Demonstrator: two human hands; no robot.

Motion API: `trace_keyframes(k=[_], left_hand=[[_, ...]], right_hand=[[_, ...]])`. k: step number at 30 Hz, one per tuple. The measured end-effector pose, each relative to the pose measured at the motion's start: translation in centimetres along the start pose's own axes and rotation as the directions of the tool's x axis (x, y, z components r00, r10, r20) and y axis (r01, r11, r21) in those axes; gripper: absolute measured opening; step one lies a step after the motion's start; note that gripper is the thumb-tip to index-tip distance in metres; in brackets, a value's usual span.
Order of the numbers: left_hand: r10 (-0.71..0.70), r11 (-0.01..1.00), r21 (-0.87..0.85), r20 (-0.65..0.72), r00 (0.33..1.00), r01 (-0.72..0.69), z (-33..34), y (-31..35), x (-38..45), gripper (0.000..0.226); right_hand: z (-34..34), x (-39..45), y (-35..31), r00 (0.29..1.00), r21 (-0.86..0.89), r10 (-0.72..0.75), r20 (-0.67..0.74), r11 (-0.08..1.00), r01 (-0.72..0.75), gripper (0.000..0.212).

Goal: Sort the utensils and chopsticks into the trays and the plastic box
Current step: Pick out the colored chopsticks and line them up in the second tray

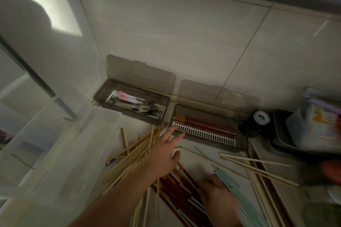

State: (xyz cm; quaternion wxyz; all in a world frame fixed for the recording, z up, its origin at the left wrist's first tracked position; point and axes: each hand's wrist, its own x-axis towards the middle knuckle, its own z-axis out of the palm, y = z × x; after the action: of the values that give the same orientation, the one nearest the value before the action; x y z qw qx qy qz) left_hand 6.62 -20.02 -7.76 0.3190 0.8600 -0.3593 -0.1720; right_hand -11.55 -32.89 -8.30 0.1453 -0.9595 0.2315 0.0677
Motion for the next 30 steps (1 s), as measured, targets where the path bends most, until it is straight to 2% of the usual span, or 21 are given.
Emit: trace_keyframes(k=[2,6,9,11,13,15,16,17,18,20,22,24,26,30], left_hand=[[0.004,1.000,0.000,0.002,1.000,-0.004,-0.1,0.0,0.0,0.059],[0.023,0.999,-0.032,-0.003,1.000,-0.023,-0.6,-0.2,0.2,0.055],[0.035,0.995,-0.088,-0.025,0.999,-0.037,-1.1,-0.6,0.2,0.053],[0.037,0.993,-0.111,-0.072,0.997,-0.045,-1.1,-1.1,0.3,0.054],[0.022,0.994,-0.109,-0.100,0.995,-0.033,-0.8,-1.5,0.3,0.055],[0.002,0.993,-0.113,-0.090,0.996,-0.013,-0.5,-1.7,0.4,0.059],[-0.011,0.993,-0.116,-0.072,0.997,0.002,-0.3,-1.7,0.4,0.059],[-0.025,0.993,-0.116,-0.055,0.998,0.018,-0.2,-1.7,0.5,0.060],[-0.040,0.993,-0.113,-0.046,0.998,0.034,-0.1,-1.7,0.5,0.060],[-0.062,0.992,-0.111,-0.042,0.997,0.057,0.0,-1.7,0.6,0.060],[-0.066,0.989,-0.133,-0.040,0.997,0.060,0.1,-1.7,0.5,0.060],[-0.059,0.987,-0.155,-0.046,0.997,0.051,0.0,-1.7,0.5,0.059],[-0.055,0.985,-0.165,-0.046,0.997,0.047,-0.1,-1.6,0.4,0.059],[-0.078,0.986,-0.152,-0.029,0.997,0.073,-0.2,-1.5,0.3,0.058]], right_hand=[[0.2,0.5,0.1,0.999,0.006,0.002,0.033,1.000,-0.002,0.025],[-0.4,0.5,-0.8,0.995,0.118,0.100,0.018,0.988,-0.102,0.017],[-1.1,0.2,-0.9,0.982,0.287,0.158,-0.108,0.950,-0.121,0.013],[-2.5,0.5,-1.0,0.964,0.500,0.221,-0.144,0.858,-0.122,0.022],[-5.0,1.4,-1.2,0.965,0.714,0.237,-0.108,0.694,-0.091,0.028],[-8.1,3.1,-1.1,0.960,0.849,0.226,-0.164,0.528,0.021,0.025],[-9.6,4.1,-0.9,0.955,0.860,0.205,-0.216,0.503,0.086,0.019],[-11.0,5.2,-0.7,0.947,0.832,0.167,-0.274,0.536,0.146,0.011],[-11.9,6.6,-0.3,0.937,0.766,0.119,-0.327,0.614,0.190,0.006],[-12.8,9.6,0.6,0.915,0.503,0.017,-0.403,0.840,0.206,0.010],[-12.6,12.5,1.1,0.906,0.185,-0.080,-0.416,0.968,0.171,0.007],[-11.8,14.6,1.0,0.951,0.024,-0.126,-0.281,0.990,0.138,0.008],[-10.7,16.2,0.7,0.985,-0.006,-0.144,-0.093,0.989,0.145,0.010],[-8.7,18.5,0.1,0.969,-0.048,-0.165,0.182,0.983,0.176,0.012]])
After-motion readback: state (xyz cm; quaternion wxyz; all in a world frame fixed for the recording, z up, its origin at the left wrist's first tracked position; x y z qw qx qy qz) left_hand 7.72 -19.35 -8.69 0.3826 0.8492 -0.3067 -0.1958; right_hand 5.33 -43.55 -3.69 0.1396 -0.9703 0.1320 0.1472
